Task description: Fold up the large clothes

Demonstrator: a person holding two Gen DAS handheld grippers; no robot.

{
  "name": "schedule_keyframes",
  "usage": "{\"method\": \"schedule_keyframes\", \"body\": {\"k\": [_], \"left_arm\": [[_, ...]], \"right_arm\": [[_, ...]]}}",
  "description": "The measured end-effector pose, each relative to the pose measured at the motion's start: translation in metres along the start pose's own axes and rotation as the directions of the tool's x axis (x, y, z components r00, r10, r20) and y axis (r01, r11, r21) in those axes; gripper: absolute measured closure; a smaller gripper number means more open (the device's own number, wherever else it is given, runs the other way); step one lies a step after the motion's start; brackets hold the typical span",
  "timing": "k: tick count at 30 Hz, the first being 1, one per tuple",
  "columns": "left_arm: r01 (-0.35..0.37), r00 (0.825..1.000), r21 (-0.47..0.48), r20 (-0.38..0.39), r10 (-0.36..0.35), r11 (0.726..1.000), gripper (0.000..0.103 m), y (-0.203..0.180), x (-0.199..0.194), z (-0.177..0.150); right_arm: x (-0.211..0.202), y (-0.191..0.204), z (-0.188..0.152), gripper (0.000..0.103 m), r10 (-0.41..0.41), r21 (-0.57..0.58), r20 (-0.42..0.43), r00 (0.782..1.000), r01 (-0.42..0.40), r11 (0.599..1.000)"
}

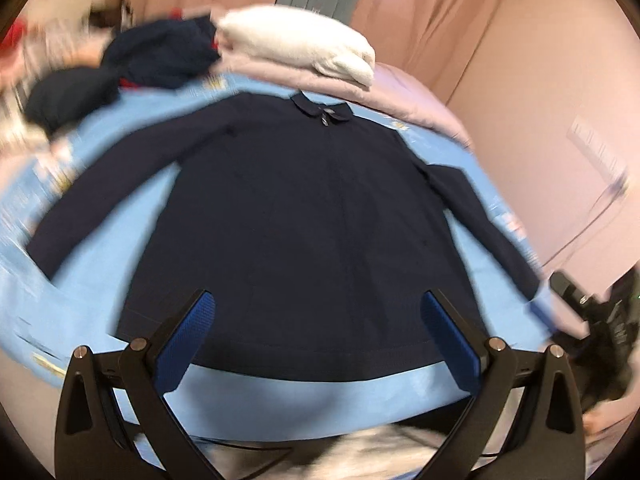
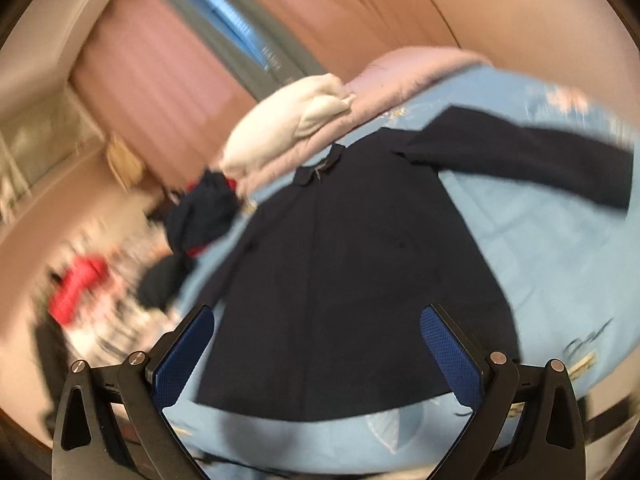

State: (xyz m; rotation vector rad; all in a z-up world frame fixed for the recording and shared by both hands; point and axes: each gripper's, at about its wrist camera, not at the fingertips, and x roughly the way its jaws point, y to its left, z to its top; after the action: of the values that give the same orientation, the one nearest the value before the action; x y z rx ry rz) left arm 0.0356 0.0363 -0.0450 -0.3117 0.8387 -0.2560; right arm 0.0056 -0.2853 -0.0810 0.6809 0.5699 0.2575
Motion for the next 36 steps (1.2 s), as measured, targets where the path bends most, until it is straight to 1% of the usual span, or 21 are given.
{"method": "schedule_keyframes", "body": {"k": [1, 2, 3, 5, 7, 10, 11, 12, 15, 18, 19, 21, 24, 27, 28, 30, 31, 32, 33, 34, 36], "left_arm": [[0.036, 0.999, -0.046, -0.016, -0.037, 0.998, 0.000, 0.009, 0.008, 0.000], [0.047, 0.998, -0.074, -0.028, -0.050, 0.996, 0.000, 0.014, 0.014, 0.000], [0.041, 0.998, -0.093, -0.040, -0.045, 0.995, 0.000, 0.019, 0.021, 0.000], [0.011, 0.999, -0.111, -0.050, -0.017, 0.994, 0.000, 0.026, 0.032, -0.001], [0.008, 0.998, -0.131, -0.057, -0.016, 0.991, 0.000, 0.033, 0.040, -0.001], [0.024, 0.998, -0.157, -0.056, -0.033, 0.987, 0.000, 0.041, 0.046, 0.000], [0.022, 0.998, -0.160, -0.056, -0.031, 0.987, 0.000, 0.043, 0.047, 0.001], [0.019, 0.998, -0.161, -0.057, -0.029, 0.987, 0.000, 0.043, 0.050, 0.003], [0.020, 0.998, -0.155, -0.059, -0.029, 0.988, 0.000, 0.044, 0.059, 0.006], [0.024, 0.997, -0.154, -0.072, -0.035, 0.988, 0.000, 0.047, 0.072, 0.014], [0.016, 0.996, -0.149, -0.079, -0.028, 0.989, 0.000, 0.049, 0.078, 0.017], [0.004, 0.996, -0.136, -0.093, -0.016, 0.991, 0.000, 0.045, 0.087, 0.022], [-0.004, 0.995, -0.121, -0.101, -0.009, 0.993, 0.000, 0.039, 0.098, 0.029], [-0.009, 0.994, -0.104, -0.108, -0.003, 0.995, 0.000, 0.032, 0.108, 0.034], [-0.011, 0.994, -0.096, -0.111, 0.001, 0.995, 0.000, 0.030, 0.111, 0.034], [-0.022, 0.993, -0.081, -0.120, 0.012, 0.996, 0.000, 0.027, 0.116, 0.036], [-0.029, 0.992, -0.072, -0.127, 0.020, 0.997, 0.000, 0.025, 0.119, 0.037], [-0.034, 0.991, -0.067, -0.133, 0.025, 0.997, 0.000, 0.024, 0.123, 0.038], [-0.040, 0.990, -0.064, -0.141, 0.031, 0.997, 0.000, 0.023, 0.126, 0.039], [-0.043, 0.989, -0.063, -0.145, 0.033, 0.997, 0.000, 0.022, 0.129, 0.041], [-0.041, 0.989, -0.063, -0.146, 0.032, 0.997, 0.000, 0.023, 0.133, 0.046]], "right_arm": [[0.000, -0.006, 0.000, 0.001, 0.009, 0.009, 0.018, 1.000, -0.009, 1.000], [-0.002, -0.017, 0.001, 0.001, 0.019, 0.006, 0.059, 0.998, -0.019, 1.000], [-0.003, -0.025, 0.002, 0.001, 0.022, -0.006, 0.098, 0.995, -0.022, 1.000], [-0.004, -0.039, 0.005, 0.001, -0.007, -0.016, 0.137, 0.991, 0.009, 1.000], [-0.002, -0.056, 0.011, 0.001, -0.037, 0.024, 0.145, 0.989, 0.034, 0.999], [0.003, -0.089, 0.021, 0.001, -0.059, 0.139, 0.134, 0.989, 0.040, 0.989], [0.005, -0.102, 0.025, 0.001, -0.090, 0.187, 0.126, 0.988, 0.066, 0.980], [0.007, -0.111, 0.027, 0.001, -0.106, 0.219, 0.119, 0.987, 0.078, 0.973], [0.014, -0.139, 0.031, 0.001, -0.130, 0.300, 0.111, 0.985, 0.092, 0.949], [0.019, -0.157, 0.038, 0.001, -0.132, 0.366, 0.124, 0.983, 0.079, 0.927], [0.021, -0.161, 0.045, 0.001, -0.154, 0.377, 0.137, 0.979, 0.092, 0.922], [0.028, -0.167, 0.052, 0.001, -0.211, 0.403, 0.133, 0.968, 0.141, 0.904], [0.038, -0.180, 0.066, 0.001, -0.245, 0.456, 0.158, 0.956, 0.150, 0.877], [0.039, -0.191, 0.079, 0.001, -0.301, 0.484, 0.210, 0.930, 0.168, 0.859], [0.039, -0.194, 0.085, 0.001, -0.332, 0.505, 0.235, 0.914, 0.177, 0.845], [0.038, -0.199, 0.091, 0.001, -0.353, 0.524, 0.269, 0.896, 0.172, 0.834], [0.035, -0.200, 0.095, 0.009, -0.379, 0.530, 0.296, 0.877, 0.179, 0.829], [0.035, -0.204, 0.097, 0.017, -0.395, 0.533, 0.309, 0.866, 0.186, 0.825], [0.035, -0.206, 0.095, 0.041, -0.404, 0.539, 0.308, 0.861, 0.192, 0.820], [0.036, -0.214, 0.095, 0.068, -0.402, 0.561, 0.292, 0.868, 0.185, 0.807], [0.038, -0.226, 0.095, 0.093, -0.390, 0.587, 0.266, 0.881, 0.173, 0.791]]}}
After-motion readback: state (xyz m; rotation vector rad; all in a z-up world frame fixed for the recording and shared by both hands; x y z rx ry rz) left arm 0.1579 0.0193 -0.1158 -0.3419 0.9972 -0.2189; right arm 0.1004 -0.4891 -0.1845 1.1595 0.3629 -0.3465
